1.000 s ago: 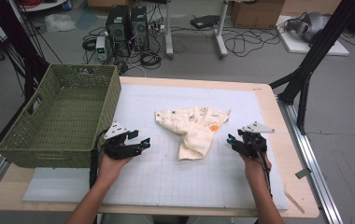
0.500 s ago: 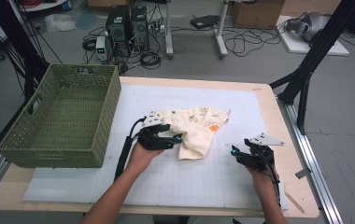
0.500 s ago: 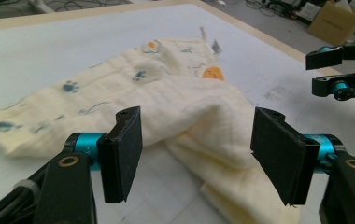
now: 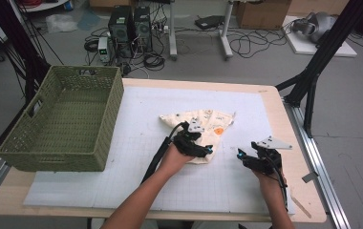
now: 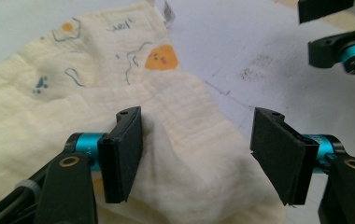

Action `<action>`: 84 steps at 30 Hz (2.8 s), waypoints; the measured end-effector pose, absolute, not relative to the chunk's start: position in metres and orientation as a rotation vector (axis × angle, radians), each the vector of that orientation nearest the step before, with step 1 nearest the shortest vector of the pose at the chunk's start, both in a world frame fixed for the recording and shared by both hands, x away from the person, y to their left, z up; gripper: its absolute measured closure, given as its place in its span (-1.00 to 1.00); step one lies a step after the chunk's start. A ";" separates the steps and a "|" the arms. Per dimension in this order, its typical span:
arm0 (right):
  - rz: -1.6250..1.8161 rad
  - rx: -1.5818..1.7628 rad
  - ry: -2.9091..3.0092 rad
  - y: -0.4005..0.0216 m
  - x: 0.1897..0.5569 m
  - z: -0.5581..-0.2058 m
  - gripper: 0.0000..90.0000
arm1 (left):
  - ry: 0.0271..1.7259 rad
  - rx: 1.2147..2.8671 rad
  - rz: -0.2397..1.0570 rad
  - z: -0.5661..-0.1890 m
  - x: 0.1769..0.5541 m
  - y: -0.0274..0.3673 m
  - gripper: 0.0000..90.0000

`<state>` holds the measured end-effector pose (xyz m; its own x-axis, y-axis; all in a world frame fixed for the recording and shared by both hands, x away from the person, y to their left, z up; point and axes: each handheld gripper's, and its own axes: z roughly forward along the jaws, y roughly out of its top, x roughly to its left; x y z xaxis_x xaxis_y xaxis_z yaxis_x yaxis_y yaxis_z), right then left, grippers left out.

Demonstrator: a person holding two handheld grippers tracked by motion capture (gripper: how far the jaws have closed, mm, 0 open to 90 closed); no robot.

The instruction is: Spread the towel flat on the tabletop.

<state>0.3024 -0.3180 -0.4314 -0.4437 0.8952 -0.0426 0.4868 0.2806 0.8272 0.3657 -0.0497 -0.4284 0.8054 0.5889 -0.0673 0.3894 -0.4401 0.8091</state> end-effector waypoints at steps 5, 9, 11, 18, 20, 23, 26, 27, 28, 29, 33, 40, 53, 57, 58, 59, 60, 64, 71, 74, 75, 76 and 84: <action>1.059 1.242 2.043 -0.318 0.302 -0.432 -0.17 | 0.688 2.201 0.358 -0.440 0.365 -0.062 0.09; 1.054 1.243 2.044 -0.319 0.301 -0.432 -0.17 | 0.677 2.187 0.355 -0.439 0.365 -0.061 0.67; 1.057 1.248 2.040 -0.320 0.301 -0.432 -0.17 | 0.684 2.148 0.301 -0.436 0.366 -0.056 0.75; 1.059 1.255 2.031 -0.322 0.299 -0.432 -0.17 | 0.723 1.928 0.206 -0.421 0.367 -0.027 0.75; 1.065 1.254 2.027 -0.322 0.299 -0.432 -0.17 | 0.754 1.835 0.171 -0.418 0.367 -0.016 0.75; 1.068 1.255 2.028 -0.321 0.300 -0.432 -0.16 | 0.777 1.805 0.187 -0.416 0.366 -0.005 0.73; 1.067 1.256 2.033 -0.319 0.300 -0.432 -0.16 | 0.796 1.784 0.178 -0.418 0.365 0.007 0.73; 1.068 1.255 2.033 -0.319 0.300 -0.432 -0.15 | 0.797 1.785 0.169 -0.419 0.365 0.010 0.73; 1.065 1.255 2.034 -0.319 0.300 -0.432 -0.15 | 0.788 1.784 0.159 -0.419 0.365 0.013 0.73; 1.063 1.253 2.039 -0.319 0.300 -0.432 -0.15 | 0.784 1.783 0.150 -0.419 0.365 0.014 0.73; 1.065 1.259 2.036 -0.319 0.300 -0.432 -0.15 | 0.773 1.793 0.189 -0.416 0.362 0.018 0.74; 1.067 1.252 2.035 -0.320 0.299 -0.432 -0.15 | 0.819 1.769 0.222 -0.422 0.359 0.044 0.75; 1.041 1.246 2.066 -0.314 0.301 -0.436 -0.15 | 1.022 1.696 0.381 -0.438 0.341 0.114 0.75; 1.036 1.239 2.074 -0.312 0.302 -0.436 -0.15 | 1.080 1.655 0.355 -0.443 0.335 0.130 0.63; 1.042 1.242 2.076 -0.310 0.301 -0.436 -0.15 | 1.081 1.662 0.348 -0.444 0.334 0.131 0.56; 1.050 1.236 2.074 -0.309 0.302 -0.436 -0.15 | 1.085 1.668 0.343 -0.444 0.334 0.132 0.45; 1.057 1.235 2.078 -0.308 0.302 -0.436 -0.15 | 1.083 1.668 0.337 -0.443 0.333 0.133 0.35; 1.049 1.196 2.107 -0.299 0.302 -0.436 -0.15 | 1.030 1.704 0.387 -0.431 0.329 0.126 0.09; 1.044 1.193 2.116 -0.296 0.304 -0.437 -0.15 | 0.814 1.844 0.378 -0.409 0.329 0.087 -0.06; 1.045 1.194 2.116 -0.296 0.304 -0.436 -0.15 | 0.790 1.947 0.354 -0.415 0.335 0.069 -0.09; 1.046 1.193 2.116 -0.296 0.304 -0.437 -0.15 | 0.797 1.973 0.358 -0.418 0.337 0.064 -0.09; 1.046 1.189 2.119 -0.296 0.303 -0.436 -0.15 | 0.798 2.001 0.364 -0.421 0.339 0.061 -0.09; 1.049 1.178 2.136 -0.294 0.304 -0.437 -0.15 | 0.761 2.153 0.419 -0.435 0.343 0.050 0.64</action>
